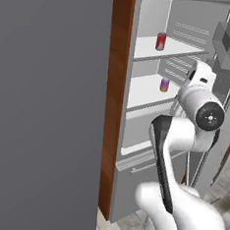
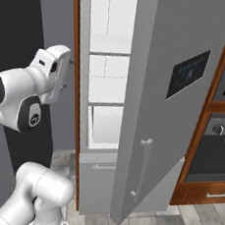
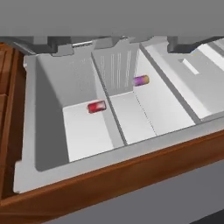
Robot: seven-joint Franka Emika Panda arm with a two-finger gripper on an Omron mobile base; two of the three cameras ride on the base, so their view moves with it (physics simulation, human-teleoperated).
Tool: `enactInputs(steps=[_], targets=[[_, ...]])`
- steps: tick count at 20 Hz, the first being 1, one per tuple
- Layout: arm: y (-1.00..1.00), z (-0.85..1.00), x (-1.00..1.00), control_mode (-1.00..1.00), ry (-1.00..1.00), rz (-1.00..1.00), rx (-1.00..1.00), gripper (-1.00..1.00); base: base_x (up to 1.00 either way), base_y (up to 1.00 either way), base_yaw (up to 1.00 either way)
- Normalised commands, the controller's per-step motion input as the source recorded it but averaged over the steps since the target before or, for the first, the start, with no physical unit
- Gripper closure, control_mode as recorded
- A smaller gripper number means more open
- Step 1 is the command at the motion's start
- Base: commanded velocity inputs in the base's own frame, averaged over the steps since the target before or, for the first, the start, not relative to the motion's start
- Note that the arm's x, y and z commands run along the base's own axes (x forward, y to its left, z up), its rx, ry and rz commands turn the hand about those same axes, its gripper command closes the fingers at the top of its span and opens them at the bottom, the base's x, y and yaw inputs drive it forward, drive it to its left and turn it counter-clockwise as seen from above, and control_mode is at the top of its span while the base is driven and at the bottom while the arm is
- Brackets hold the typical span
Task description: Open the fridge, grab two sodas, and place both sodas inside the bowl with ice on the dining counter.
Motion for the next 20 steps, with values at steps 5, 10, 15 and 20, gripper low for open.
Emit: enactInputs(steps=[5,10,15,20], targets=[[-0.39,0.0,0.41,-1.0,0.06,-0.2,-0.06,-1.0,0.0,0.0,0.0],[-0.64,-0.09,0.02,-1.0,0.0,-0.2,0.0,-1.0,0.0,0.0,0.0],[-0.37,-0.19,0.12,-1.0,0.0,-0.23,0.0,-1.0,0.0,0.0,0.0],[-0.29,-0.02,0.34,-1.0,0.0,-0.25,0.0,-1.0,0.0,0.0,0.0]])
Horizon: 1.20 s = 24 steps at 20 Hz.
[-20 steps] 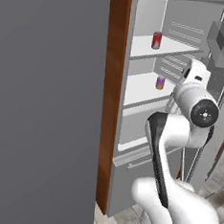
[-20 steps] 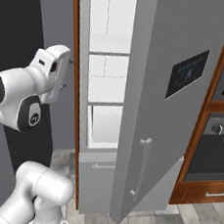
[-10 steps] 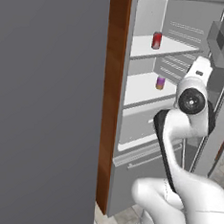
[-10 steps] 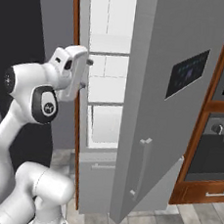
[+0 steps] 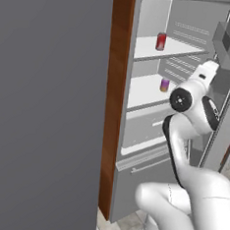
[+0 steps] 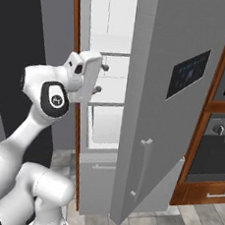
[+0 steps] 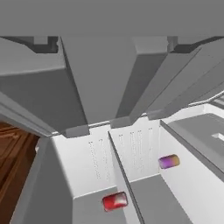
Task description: Open the fridge, grab two sodas, and place both sodas inside the bowl with ice on the dining counter.
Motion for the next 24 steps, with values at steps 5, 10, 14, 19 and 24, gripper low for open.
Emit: enactInputs(steps=[5,10,14,19,24], targets=[[-0.5,0.0,0.24,-1.0,0.0,-0.22,0.0,-1.0,0.0,0.0,0.0],[-0.57,-0.08,0.12,-1.0,0.0,-0.22,0.0,-1.0,0.0,0.0,0.0],[-0.77,-0.05,0.02,-1.0,-0.02,-0.19,0.0,-1.0,0.0,0.0,0.0],[-0.98,-0.04,0.0,-1.0,-0.07,-0.17,0.02,-1.0,0.0,0.0,0.0],[-1.0,-0.01,0.0,-1.0,-0.06,-0.16,0.02,-1.0,0.0,0.0,0.0]])
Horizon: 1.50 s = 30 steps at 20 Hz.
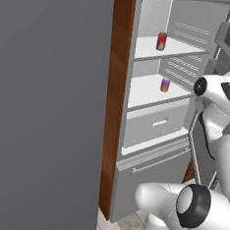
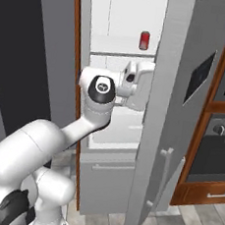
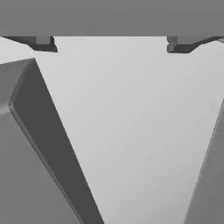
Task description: Open the fridge, grab two sodas, and place both sodas inside the bowl with ice on the dining counter.
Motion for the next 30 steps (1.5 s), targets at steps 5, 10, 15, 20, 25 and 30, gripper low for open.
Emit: enactInputs(steps=[5,10,15,20,25,30], targets=[[-1.0,-0.01,0.0,-1.0,-0.04,-0.15,0.04,-1.0,0.0,0.0,0.0],[-0.88,-0.02,0.0,-1.0,-0.04,-0.12,0.05,-1.0,0.0,0.0,0.0],[-0.22,0.0,-0.12,-1.0,-0.14,-0.02,0.08,-1.0,0.0,0.0,0.0],[0.53,-0.08,-0.45,-1.0,-0.21,0.02,0.07,-1.0,0.0,0.0,0.0],[0.79,-0.04,-0.48,-1.0,-0.2,0.02,0.06,-1.0,0.0,0.0,0.0],[0.97,0.0,-0.43,-1.0,-0.2,0.01,0.08,-1.0,0.0,0.0,0.0]])
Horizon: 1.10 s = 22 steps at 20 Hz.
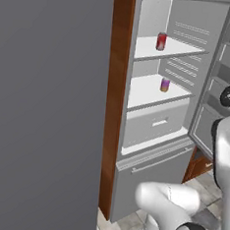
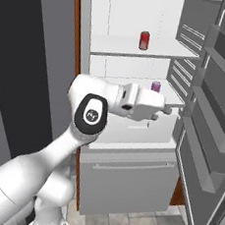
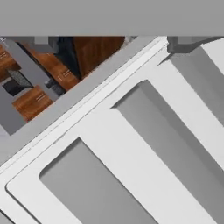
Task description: Open the fridge, grab two sodas, and place both sodas inside the bowl with ice on the dining counter.
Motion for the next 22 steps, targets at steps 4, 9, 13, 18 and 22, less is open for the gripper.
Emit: enactInputs(steps=[4,9,13,18,22], targets=[[1.0,-0.02,-0.4,-1.0,-0.19,0.01,0.19,-1.0,0.0,0.0,0.0],[0.87,-0.07,-0.37,-1.0,-0.17,0.05,0.33,-1.0,0.0,0.0,0.0],[0.65,-0.19,-0.22,-1.0,-0.07,0.21,0.44,-1.0,0.0,0.0,0.0],[0.65,-0.13,-0.12,-1.0,-0.07,0.3,0.37,-1.0,0.0,0.0,0.0],[0.63,-0.21,-0.08,-1.0,-0.06,0.37,0.19,-1.0,0.0,0.0,0.0]])
